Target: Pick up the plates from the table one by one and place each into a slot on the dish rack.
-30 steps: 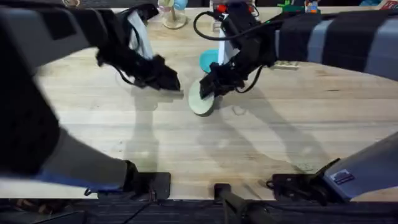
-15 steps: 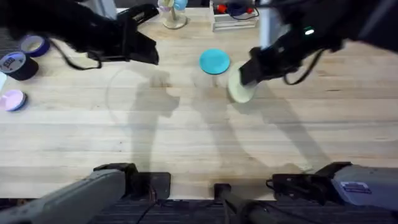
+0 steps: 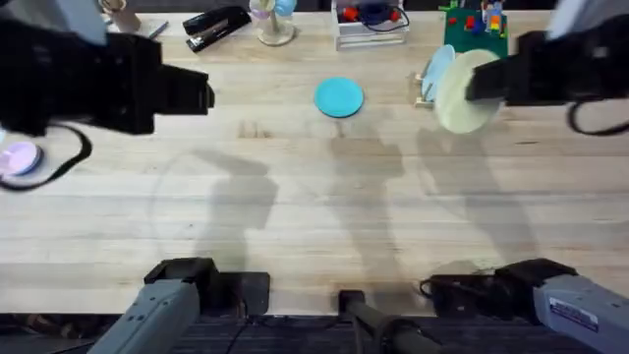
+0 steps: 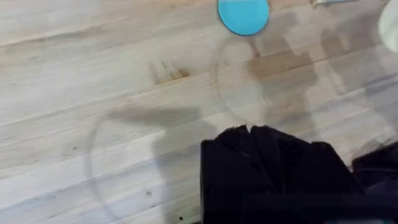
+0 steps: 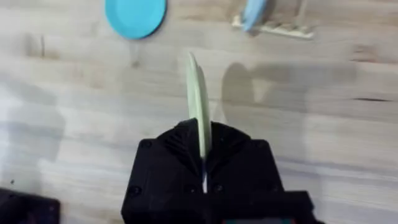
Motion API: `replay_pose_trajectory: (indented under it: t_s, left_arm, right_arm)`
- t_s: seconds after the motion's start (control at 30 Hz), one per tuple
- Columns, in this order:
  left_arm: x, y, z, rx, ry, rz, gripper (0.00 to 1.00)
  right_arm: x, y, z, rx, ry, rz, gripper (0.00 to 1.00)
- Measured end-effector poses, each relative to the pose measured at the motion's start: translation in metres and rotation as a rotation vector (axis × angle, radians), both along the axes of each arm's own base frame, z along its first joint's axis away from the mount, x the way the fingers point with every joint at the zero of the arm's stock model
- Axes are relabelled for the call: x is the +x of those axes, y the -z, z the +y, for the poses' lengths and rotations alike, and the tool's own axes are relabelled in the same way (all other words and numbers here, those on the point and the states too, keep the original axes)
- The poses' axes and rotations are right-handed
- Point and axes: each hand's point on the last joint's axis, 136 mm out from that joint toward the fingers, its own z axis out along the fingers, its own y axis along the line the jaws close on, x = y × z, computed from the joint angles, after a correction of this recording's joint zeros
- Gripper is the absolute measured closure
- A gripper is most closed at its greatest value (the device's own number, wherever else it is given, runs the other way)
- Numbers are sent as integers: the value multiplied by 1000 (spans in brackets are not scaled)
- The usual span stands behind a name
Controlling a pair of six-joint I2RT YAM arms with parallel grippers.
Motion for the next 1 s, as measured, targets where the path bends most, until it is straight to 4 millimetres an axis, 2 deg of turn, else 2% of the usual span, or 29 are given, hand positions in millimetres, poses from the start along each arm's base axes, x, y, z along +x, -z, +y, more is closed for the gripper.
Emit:
replay_pose_trajectory:
  t_s: [0.23, 0.3, 0.33, 0.47, 0.5, 0.53, 1.0]
  left_arm:
    - [-12, -11, 2, 15, -8, -63, 919]
    - [-14, -11, 2, 18, -10, -64, 883]
    - [-14, -11, 2, 22, -7, -64, 799]
    - [-14, -11, 2, 23, -8, -63, 172]
    - [-14, -11, 2, 21, -10, -62, 51]
    - [-14, -11, 3, 22, -10, -63, 20]
    - [-14, -10, 3, 23, -10, -59, 7]
  right_arm:
    - [-10, -26, -23, -40, 15, -119, 971]
    - [-13, -30, -29, -65, 22, -140, 971]
    - [-14, -32, -31, -74, 25, -149, 971]
    - [-16, -36, -37, -103, 35, -172, 971]
    - [-16, -37, -38, -107, 37, -173, 971]
    - [-16, -37, -38, -111, 39, -174, 971]
    - [-16, -37, -40, -121, 43, -174, 971]
